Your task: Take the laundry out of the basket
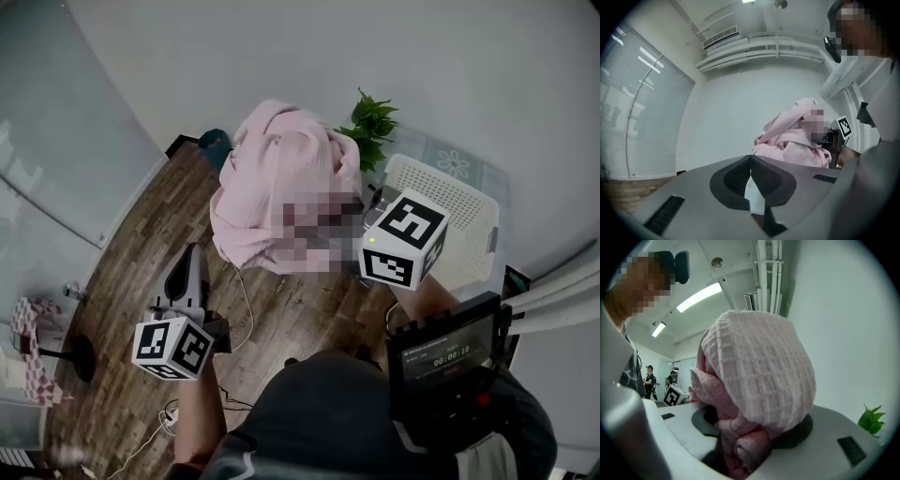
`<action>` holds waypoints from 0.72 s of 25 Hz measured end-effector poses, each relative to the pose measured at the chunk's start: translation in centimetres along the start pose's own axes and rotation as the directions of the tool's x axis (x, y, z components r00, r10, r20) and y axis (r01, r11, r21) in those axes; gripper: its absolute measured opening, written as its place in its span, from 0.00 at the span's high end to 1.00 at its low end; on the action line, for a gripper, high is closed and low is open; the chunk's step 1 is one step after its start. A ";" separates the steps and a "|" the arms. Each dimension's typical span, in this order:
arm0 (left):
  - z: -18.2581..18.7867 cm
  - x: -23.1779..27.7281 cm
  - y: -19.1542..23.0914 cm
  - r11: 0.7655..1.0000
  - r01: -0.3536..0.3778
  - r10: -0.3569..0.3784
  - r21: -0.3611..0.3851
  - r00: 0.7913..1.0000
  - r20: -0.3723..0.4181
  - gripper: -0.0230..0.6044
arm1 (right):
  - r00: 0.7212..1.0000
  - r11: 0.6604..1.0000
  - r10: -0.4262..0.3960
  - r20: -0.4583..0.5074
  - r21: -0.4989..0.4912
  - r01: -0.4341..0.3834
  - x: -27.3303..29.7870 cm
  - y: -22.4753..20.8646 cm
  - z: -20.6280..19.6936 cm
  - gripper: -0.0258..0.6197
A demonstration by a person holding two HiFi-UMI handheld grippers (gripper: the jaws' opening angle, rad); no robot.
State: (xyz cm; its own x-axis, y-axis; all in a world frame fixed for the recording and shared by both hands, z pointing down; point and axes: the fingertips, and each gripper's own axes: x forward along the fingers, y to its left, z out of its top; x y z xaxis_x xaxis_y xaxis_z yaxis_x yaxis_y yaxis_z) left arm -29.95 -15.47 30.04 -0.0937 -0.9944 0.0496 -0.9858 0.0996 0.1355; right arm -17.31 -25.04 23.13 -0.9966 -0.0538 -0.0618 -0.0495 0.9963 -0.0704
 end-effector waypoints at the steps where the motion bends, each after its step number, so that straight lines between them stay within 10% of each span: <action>1: 0.2 -0.9 1.1 1.000 -0.011 0.011 -0.003 1.000 0.003 0.95 | 1.000 1.000 0.005 -0.005 0.001 -0.005 1.1 1.0 -0.2 0.55; 18: -1.0 -4.8 8.7 0.994 -0.090 0.091 -0.058 0.996 0.010 0.95 | 0.998 1.000 -0.009 -0.057 -0.019 0.008 7.9 5.7 -5.3 0.55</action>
State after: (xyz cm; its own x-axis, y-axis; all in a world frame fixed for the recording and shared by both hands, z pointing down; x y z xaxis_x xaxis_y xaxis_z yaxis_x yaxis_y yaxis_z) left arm -37.96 -9.77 32.00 -0.1840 -0.9816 0.0519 -0.9636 0.1905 0.1878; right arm -25.81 -19.48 27.49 -0.9983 -0.0588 -0.0039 -0.0585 0.9969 -0.0520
